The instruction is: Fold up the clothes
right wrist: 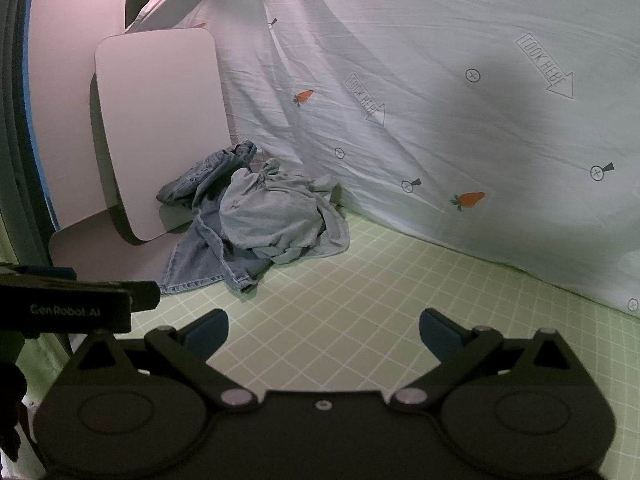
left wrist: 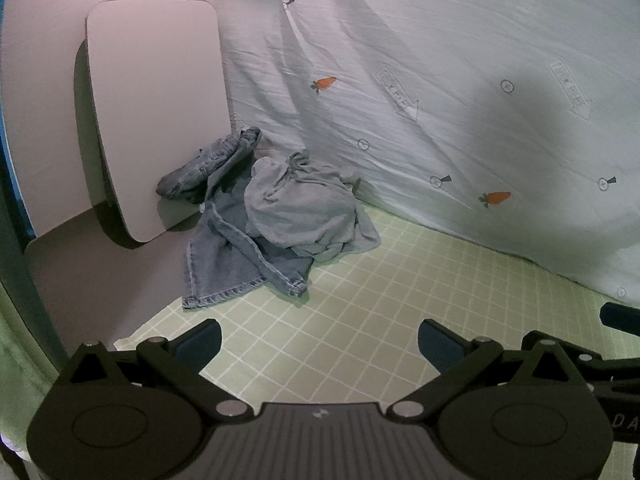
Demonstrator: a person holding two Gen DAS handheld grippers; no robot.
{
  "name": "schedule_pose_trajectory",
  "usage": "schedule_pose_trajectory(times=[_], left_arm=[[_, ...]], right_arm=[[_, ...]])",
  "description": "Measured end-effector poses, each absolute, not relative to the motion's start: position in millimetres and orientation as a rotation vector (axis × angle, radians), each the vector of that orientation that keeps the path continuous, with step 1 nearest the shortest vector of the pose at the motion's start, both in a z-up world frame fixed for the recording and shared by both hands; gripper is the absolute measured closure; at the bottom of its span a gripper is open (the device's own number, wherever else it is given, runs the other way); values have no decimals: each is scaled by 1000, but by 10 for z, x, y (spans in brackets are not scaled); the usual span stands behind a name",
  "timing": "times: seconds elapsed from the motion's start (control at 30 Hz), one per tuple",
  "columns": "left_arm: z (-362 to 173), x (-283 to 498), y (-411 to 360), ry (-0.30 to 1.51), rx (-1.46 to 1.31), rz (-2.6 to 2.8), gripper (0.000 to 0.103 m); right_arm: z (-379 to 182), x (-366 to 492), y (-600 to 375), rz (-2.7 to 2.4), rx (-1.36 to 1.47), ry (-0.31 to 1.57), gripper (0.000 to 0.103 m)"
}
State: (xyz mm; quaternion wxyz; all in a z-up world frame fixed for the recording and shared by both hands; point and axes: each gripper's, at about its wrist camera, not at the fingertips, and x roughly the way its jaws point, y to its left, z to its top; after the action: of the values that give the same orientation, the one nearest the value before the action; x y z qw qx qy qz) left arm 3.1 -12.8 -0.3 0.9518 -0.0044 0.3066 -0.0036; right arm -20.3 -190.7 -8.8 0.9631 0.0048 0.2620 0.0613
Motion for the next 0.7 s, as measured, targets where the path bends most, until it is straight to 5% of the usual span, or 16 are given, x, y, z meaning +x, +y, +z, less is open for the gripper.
schedule_pose_trajectory(times=[0.7], left_arm=[[-17,31,-90,625,-5,-23,0]], right_arm=[[-89,-189,-1913,122,13,533,0]])
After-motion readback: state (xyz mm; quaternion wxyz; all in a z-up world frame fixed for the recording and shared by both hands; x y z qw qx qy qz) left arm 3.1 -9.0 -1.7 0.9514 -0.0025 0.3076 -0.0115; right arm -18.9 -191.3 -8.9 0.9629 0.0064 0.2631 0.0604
